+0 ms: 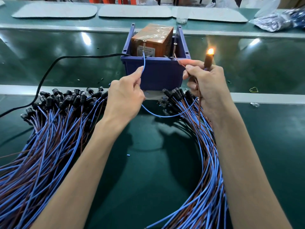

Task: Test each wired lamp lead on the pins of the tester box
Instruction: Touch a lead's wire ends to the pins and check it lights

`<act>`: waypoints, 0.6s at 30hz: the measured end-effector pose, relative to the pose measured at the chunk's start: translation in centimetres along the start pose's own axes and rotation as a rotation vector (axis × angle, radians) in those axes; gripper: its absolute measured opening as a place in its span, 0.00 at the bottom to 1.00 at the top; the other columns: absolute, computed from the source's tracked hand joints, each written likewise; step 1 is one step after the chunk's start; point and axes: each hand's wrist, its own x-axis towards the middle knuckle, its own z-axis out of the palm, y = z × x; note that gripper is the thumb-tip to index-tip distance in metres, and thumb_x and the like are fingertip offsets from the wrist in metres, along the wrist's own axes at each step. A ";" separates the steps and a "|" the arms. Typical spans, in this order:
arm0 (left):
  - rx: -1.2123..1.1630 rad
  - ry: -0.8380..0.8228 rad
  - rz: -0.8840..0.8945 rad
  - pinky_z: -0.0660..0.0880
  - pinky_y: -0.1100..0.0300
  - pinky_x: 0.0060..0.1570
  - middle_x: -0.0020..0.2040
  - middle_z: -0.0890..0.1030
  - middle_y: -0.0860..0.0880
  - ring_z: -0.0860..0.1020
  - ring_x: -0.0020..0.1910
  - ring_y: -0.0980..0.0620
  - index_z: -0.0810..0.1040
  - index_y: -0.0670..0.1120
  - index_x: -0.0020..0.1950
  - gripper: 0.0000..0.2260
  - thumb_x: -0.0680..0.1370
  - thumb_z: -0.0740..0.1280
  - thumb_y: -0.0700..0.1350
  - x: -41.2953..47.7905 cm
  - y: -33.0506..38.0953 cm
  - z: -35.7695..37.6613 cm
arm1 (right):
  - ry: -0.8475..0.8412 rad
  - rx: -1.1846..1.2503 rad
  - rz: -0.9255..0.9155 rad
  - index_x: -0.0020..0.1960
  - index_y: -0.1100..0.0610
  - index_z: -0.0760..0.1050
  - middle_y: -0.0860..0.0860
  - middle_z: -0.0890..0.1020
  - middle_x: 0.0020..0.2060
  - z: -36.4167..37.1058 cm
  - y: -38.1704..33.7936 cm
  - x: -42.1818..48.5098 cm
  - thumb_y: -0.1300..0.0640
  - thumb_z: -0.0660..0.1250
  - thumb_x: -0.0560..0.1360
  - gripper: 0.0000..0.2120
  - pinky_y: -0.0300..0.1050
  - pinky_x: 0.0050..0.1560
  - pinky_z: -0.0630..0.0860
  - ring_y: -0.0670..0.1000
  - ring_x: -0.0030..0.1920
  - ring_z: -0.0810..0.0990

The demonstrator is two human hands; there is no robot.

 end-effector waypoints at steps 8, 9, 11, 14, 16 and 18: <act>0.013 -0.011 0.014 0.68 0.62 0.43 0.38 0.81 0.42 0.75 0.42 0.38 0.71 0.50 0.72 0.21 0.81 0.57 0.37 0.0 -0.3 0.2 | 0.001 -0.008 -0.024 0.40 0.56 0.78 0.46 0.76 0.24 0.1 0.0 -0.1 0.68 0.61 0.78 0.13 0.32 0.21 0.58 0.42 0.21 0.63; 0.010 -0.008 0.015 0.68 0.61 0.44 0.38 0.81 0.42 0.75 0.42 0.39 0.71 0.50 0.72 0.20 0.81 0.57 0.37 0.1 -0.3 0.2 | 0.001 -0.007 -0.024 0.40 0.56 0.78 0.46 0.76 0.24 0.1 0.0 -0.1 0.68 0.60 0.78 0.13 0.32 0.21 0.58 0.42 0.21 0.63; 0.008 -0.003 0.020 0.68 0.61 0.43 0.38 0.81 0.43 0.75 0.42 0.39 0.71 0.50 0.72 0.20 0.81 0.57 0.37 0.1 -0.3 0.2 | 0.001 -0.004 -0.022 0.40 0.56 0.78 0.46 0.76 0.24 0.1 0.0 -0.1 0.68 0.61 0.78 0.13 0.31 0.21 0.58 0.42 0.21 0.63; 0.001 -0.002 0.031 0.70 0.60 0.43 0.37 0.80 0.40 0.75 0.40 0.38 0.71 0.50 0.72 0.21 0.80 0.57 0.37 0.1 -0.4 0.2 | 0.002 0.002 -0.017 0.40 0.56 0.78 0.46 0.76 0.24 0.1 0.0 -0.1 0.68 0.61 0.78 0.13 0.32 0.21 0.58 0.42 0.21 0.63; -0.006 -0.002 0.036 0.70 0.59 0.43 0.37 0.80 0.39 0.75 0.40 0.38 0.71 0.50 0.71 0.21 0.80 0.56 0.36 0.1 -0.4 0.3 | 0.004 0.010 -0.011 0.40 0.56 0.78 0.46 0.76 0.24 0.0 0.0 -0.1 0.68 0.60 0.78 0.13 0.32 0.21 0.58 0.42 0.21 0.63; -0.005 0.003 0.042 0.70 0.59 0.42 0.37 0.80 0.39 0.75 0.39 0.39 0.71 0.50 0.71 0.21 0.80 0.56 0.36 0.2 -0.6 0.3 | 0.004 0.005 -0.012 0.40 0.56 0.77 0.46 0.76 0.24 0.1 0.0 -0.1 0.68 0.60 0.78 0.13 0.32 0.21 0.58 0.42 0.21 0.63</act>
